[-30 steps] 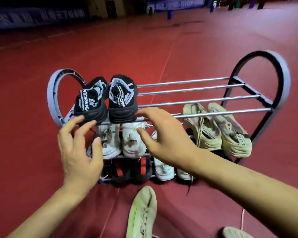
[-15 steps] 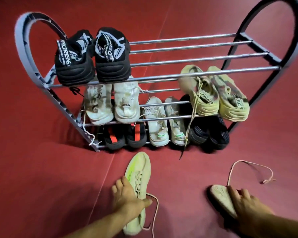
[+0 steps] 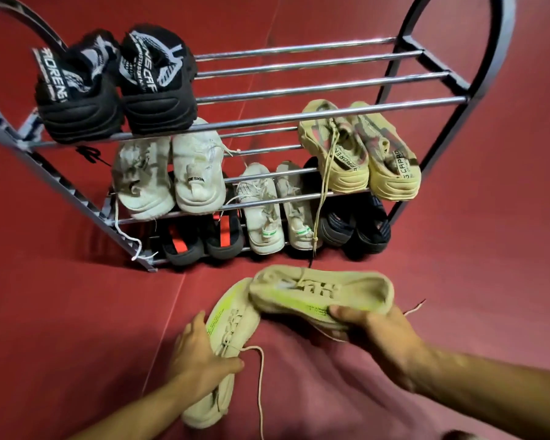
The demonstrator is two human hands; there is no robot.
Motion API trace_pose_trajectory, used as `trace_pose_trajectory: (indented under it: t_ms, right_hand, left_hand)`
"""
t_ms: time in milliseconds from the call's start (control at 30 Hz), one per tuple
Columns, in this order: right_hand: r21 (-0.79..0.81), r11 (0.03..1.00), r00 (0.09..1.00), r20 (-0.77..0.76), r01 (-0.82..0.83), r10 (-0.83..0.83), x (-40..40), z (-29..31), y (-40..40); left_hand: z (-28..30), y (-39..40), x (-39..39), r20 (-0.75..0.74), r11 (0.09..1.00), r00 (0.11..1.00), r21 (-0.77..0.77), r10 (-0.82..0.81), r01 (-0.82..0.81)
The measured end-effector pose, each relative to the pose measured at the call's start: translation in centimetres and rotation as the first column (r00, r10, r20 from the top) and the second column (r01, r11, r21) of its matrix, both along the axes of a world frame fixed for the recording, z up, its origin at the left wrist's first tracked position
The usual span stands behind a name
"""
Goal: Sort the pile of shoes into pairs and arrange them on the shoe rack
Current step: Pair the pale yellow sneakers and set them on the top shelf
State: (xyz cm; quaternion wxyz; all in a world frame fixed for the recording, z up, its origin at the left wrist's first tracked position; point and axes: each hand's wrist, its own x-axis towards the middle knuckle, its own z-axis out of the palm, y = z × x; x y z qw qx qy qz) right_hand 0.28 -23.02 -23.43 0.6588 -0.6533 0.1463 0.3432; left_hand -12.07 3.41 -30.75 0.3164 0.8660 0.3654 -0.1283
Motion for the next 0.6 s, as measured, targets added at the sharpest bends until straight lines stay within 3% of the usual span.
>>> trace_pose_trajectory:
  t_ms: [100,200,333,500,600]
  right_hand:
    - [-0.157,0.987,0.991,-0.123,0.028,-0.047,-1.5,-2.7,-2.1]
    - [-0.288,0.956,0.998,-0.045,-0.062,0.051,1.4,-2.7,-4.1]
    - [-0.086,0.956,0.960,-0.039,-0.281,0.278,7.4,1.0,-4.6]
    - [-0.200,0.787,0.812,-0.179,-0.584,0.556,9.3,0.1,-2.8]
    - [-0.366,0.769,0.842,-0.084,-0.524,0.533,8.9,-2.5,0.0]
  left_hand:
    - [-0.5,0.3,-0.7,-0.002,0.999,0.999,0.005,-0.043,0.043]
    - [-0.7,0.4,-1.2,-0.019,0.988,0.989,0.049,-0.145,0.145]
    - [-0.7,1.0,-1.7,0.007,0.977,0.979,0.058,-0.204,0.203]
    - [-0.8,0.7,-1.9,0.120,0.996,0.989,-0.033,-0.081,0.086]
    - [-0.6,-0.6,-1.5,0.202,0.998,0.979,-0.061,-0.006,0.019]
